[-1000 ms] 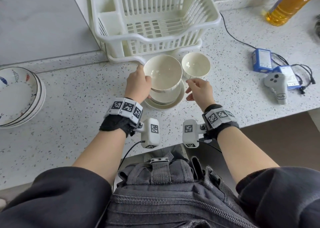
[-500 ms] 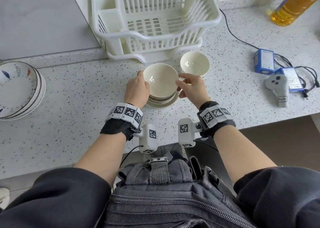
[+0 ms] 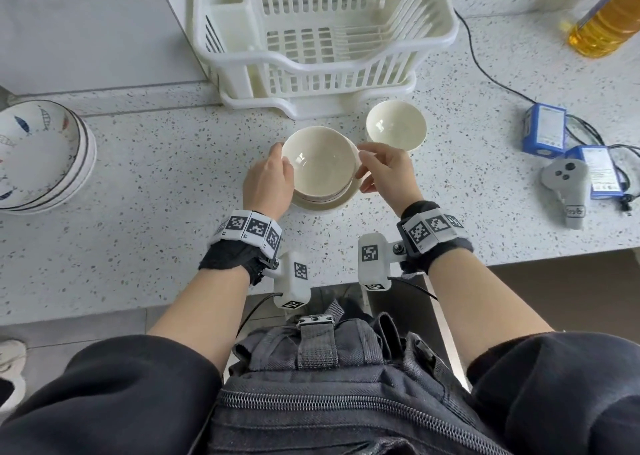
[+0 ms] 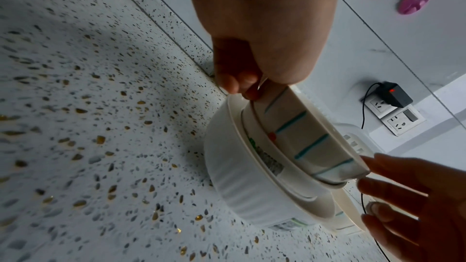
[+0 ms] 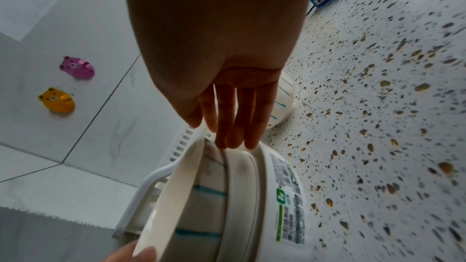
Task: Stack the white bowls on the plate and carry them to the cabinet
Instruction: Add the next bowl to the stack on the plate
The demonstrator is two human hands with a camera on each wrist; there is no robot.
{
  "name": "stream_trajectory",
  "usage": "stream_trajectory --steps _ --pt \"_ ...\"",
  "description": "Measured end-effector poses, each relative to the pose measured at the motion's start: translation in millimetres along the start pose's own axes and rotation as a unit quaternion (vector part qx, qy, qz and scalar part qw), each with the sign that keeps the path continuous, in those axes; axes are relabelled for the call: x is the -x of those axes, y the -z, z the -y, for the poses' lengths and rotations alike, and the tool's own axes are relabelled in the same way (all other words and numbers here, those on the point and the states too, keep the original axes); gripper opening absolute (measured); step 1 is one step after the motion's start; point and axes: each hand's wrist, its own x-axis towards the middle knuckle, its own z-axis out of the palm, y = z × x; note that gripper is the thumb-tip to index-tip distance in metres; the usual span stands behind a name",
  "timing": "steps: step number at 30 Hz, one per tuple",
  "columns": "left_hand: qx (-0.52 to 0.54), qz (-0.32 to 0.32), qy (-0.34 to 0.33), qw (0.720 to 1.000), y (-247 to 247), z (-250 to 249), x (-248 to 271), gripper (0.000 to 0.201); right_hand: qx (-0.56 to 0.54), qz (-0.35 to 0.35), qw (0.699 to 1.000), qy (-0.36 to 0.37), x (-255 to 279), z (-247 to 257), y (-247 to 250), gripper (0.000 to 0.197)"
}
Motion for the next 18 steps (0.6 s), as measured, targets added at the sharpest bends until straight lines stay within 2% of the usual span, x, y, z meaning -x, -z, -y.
stream_trajectory --steps 3,5,11,18 --pt "0.017 -0.013 0.000 1.000 -1.5 -1.2 2.0 0.036 -0.004 -0.057 0.998 -0.033 -8.4 -8.2 9.6 0.025" --pt "0.029 -0.024 0.001 0.999 -2.3 -1.9 3.3 0.036 -0.008 -0.065 0.996 -0.052 -12.5 -12.6 16.3 0.023" --pt "0.020 -0.034 0.029 0.999 -7.8 -2.6 2.8 0.034 0.001 0.090 0.996 -0.023 -16.8 -11.0 12.2 0.025" --pt "-0.005 -0.038 0.052 0.998 -11.1 -5.1 3.1 0.030 0.023 0.134 0.990 -0.040 -27.0 -6.8 10.6 0.027"
